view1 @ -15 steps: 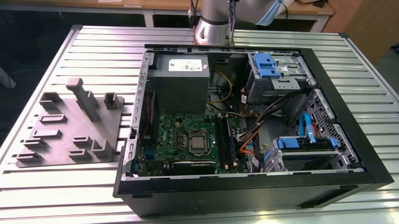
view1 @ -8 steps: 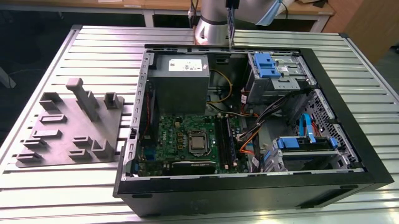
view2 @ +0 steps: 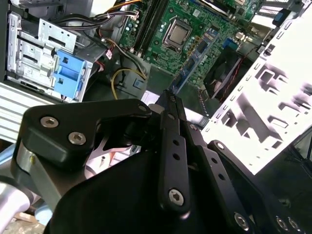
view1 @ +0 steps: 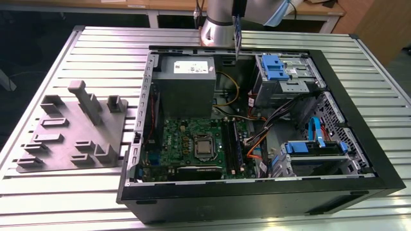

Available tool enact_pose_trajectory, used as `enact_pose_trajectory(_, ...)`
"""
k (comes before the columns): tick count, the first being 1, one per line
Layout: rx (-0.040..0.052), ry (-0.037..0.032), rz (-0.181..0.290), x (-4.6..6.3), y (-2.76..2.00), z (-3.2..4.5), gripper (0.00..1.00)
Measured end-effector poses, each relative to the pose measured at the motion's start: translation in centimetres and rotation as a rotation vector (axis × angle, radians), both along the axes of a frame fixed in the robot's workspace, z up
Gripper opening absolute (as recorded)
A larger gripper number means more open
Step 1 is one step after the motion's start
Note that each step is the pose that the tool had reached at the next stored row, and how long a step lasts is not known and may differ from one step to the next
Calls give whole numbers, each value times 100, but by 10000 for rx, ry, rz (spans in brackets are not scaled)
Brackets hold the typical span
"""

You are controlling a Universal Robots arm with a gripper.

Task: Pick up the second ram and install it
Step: 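Insert the second ram into the second slot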

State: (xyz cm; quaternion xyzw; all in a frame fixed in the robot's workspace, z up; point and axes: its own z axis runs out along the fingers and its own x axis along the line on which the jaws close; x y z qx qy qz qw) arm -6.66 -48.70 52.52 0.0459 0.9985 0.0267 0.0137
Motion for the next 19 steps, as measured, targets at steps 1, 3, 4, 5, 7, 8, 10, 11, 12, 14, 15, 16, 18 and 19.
enact_pose_trajectory(1,0,1,13,1,0,-10,11)
enact_pose_trajectory(3,0,0,45,4,0,-32,11)
enact_pose_trajectory(4,1,0,65,5,0,-43,11)
enact_pose_trajectory(5,1,0,85,6,0,-55,11)
enact_pose_trajectory(7,1,0,129,7,0,-80,11)
enact_pose_trajectory(8,0,0,151,8,0,-92,11)
enact_pose_trajectory(10,0,0,196,9,0,-118,11)
enact_pose_trajectory(11,0,0,220,10,0,-133,11)
enact_pose_trajectory(12,1,0,240,11,0,-145,11)
enact_pose_trajectory(14,1,0,280,12,0,-172,11)
enact_pose_trajectory(15,1,0,299,12,0,-186,11)
enact_pose_trajectory(16,1,0,318,13,0,-200,11)
enact_pose_trajectory(18,0,0,359,14,0,-228,11)
enact_pose_trajectory(19,0,0,380,15,0,-244,11)
